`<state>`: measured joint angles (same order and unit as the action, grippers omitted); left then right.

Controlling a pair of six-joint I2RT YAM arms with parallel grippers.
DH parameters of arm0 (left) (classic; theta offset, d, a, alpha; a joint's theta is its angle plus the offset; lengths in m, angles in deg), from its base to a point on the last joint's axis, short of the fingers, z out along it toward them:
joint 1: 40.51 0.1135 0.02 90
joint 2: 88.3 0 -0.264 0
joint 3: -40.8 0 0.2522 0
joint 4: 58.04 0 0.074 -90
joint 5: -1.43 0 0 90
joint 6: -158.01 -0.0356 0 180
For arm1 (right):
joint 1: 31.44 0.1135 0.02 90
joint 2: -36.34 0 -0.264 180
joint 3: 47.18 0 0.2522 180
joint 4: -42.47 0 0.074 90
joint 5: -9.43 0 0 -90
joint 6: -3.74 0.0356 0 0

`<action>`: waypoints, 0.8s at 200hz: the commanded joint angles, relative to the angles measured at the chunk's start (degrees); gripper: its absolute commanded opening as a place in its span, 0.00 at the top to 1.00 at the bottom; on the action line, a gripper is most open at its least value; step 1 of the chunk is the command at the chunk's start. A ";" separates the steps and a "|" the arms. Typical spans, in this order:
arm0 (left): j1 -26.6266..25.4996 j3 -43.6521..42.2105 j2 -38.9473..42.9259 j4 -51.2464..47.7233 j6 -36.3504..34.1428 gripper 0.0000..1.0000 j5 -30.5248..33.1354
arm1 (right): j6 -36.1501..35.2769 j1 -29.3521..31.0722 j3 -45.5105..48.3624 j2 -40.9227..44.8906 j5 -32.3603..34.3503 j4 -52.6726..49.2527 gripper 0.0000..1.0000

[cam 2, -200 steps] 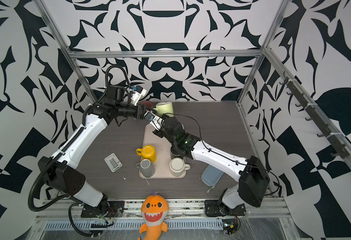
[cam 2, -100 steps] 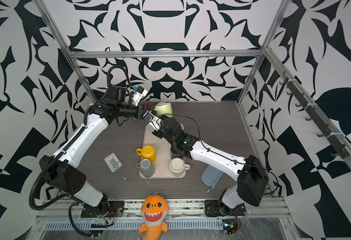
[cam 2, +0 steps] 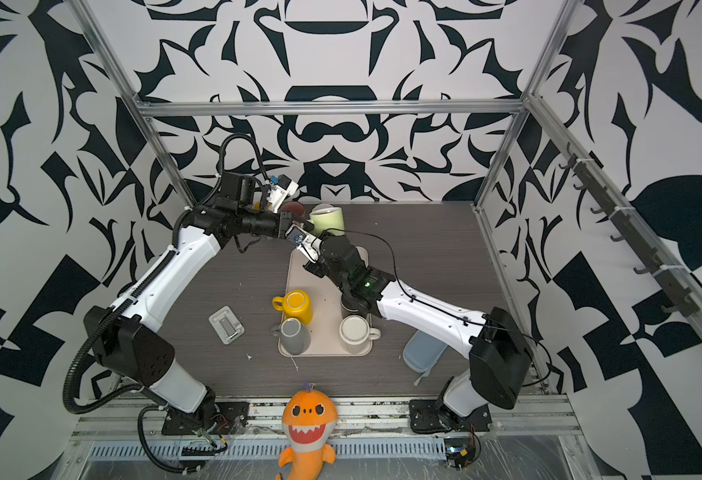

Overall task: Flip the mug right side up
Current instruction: 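Close the left gripper on the light green handle beside the right gripper, then carry the light green mug toward the teal mug while the right gripper withdraws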

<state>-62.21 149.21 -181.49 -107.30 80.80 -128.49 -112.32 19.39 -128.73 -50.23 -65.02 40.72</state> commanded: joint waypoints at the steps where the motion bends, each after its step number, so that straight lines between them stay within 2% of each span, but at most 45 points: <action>1: 0.30 0.01 -0.94 -0.80 1.15 1.00 4.95 | -0.67 0.55 -2.02 3.45 2.41 11.12 1.00; 21: 0.29 -1.14 -0.15 2.07 2.88 1.00 6.35 | -0.24 0.55 -1.30 4.36 3.54 10.85 1.00; 59: 0.30 -3.57 1.57 7.16 5.88 1.00 7.60 | 0.94 0.58 1.70 6.83 5.57 11.31 0.74; 79: 0.25 -4.49 2.12 9.25 6.87 1.00 8.77 | 2.03 0.50 3.15 8.22 7.33 11.03 0.65; 112: 0.26 -5.27 2.21 14.70 8.73 1.00 10.85 | 4.46 0.52 6.59 11.91 11.96 10.23 0.58; 136: -1.02 -5.40 1.22 19.48 9.25 1.00 14.86 | 7.36 0.57 8.38 14.58 17.05 9.04 0.55; 160: -4.23 -5.09 -1.28 24.21 6.49 1.00 19.74 | 15.06 -0.35 4.46 14.68 22.21 -2.00 0.49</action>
<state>-63.50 143.31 -181.68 -94.28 88.80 -113.03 -105.48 19.65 -120.60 -36.83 -50.42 46.20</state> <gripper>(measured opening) 0.155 0.493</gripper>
